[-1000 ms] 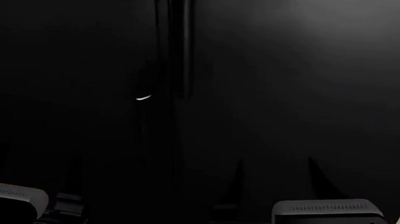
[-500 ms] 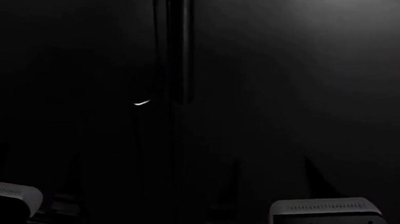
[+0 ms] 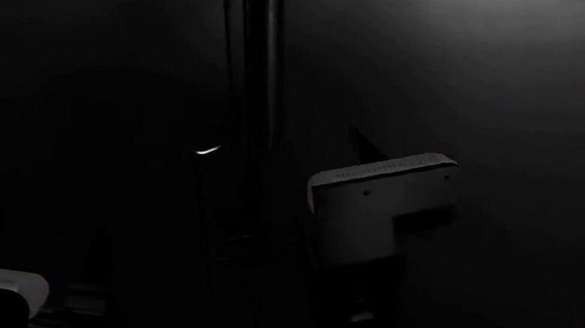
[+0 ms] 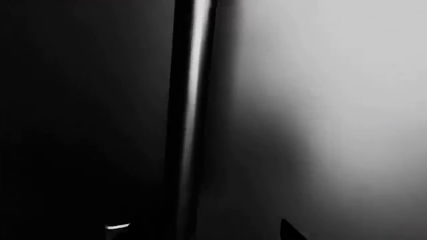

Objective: Open the fridge door

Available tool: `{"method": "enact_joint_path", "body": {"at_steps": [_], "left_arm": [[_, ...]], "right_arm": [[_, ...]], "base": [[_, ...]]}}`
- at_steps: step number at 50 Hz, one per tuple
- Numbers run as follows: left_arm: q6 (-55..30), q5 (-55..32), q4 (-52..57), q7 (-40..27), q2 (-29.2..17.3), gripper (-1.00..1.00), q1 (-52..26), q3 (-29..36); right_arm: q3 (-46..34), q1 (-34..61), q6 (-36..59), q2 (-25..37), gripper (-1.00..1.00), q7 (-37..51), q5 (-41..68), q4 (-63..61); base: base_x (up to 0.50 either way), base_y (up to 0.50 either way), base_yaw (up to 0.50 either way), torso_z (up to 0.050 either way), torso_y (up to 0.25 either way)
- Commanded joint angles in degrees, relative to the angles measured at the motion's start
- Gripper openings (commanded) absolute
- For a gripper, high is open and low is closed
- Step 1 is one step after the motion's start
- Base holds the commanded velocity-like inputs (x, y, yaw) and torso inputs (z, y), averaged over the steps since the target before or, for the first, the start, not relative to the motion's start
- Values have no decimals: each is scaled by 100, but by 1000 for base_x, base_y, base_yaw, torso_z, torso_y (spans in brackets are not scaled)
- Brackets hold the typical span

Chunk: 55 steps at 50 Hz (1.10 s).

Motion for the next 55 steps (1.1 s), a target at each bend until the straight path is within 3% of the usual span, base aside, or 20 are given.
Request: {"method": "enact_joint_path", "body": {"at_steps": [1, 25, 26, 38, 55], "left_arm": [[55, 24, -99, -9, 2, 100, -67, -8], [171, -288, -175, -133, -140, 100, -58, -47], [173, -297, -178, -137, -147, 100, -59, -45], [184, -412, -137, -186, -208, 100, -28, -43], [172, -539, 6, -255, -284, 100, 38, 48]], "right_arm": [[-326, 1088, -34, -151, 100, 43, 272, 1156], [-965, 2590, -1087, -146, 100, 232, 1213, 3963], [-981, 2592, -1097, -133, -100, 253, 1238, 3962], [-1117, 2424, -797, 74, -100, 521, 1427, 3300], [-798, 1806, 454, 653, -100, 1140, 1921, 959]], "base": [[0, 0, 0, 0, 0], [0, 0, 0, 0, 0], [0, 0, 0, 0, 0], [6, 2, 5, 0, -1], [0, 0, 0, 0, 0]]}}
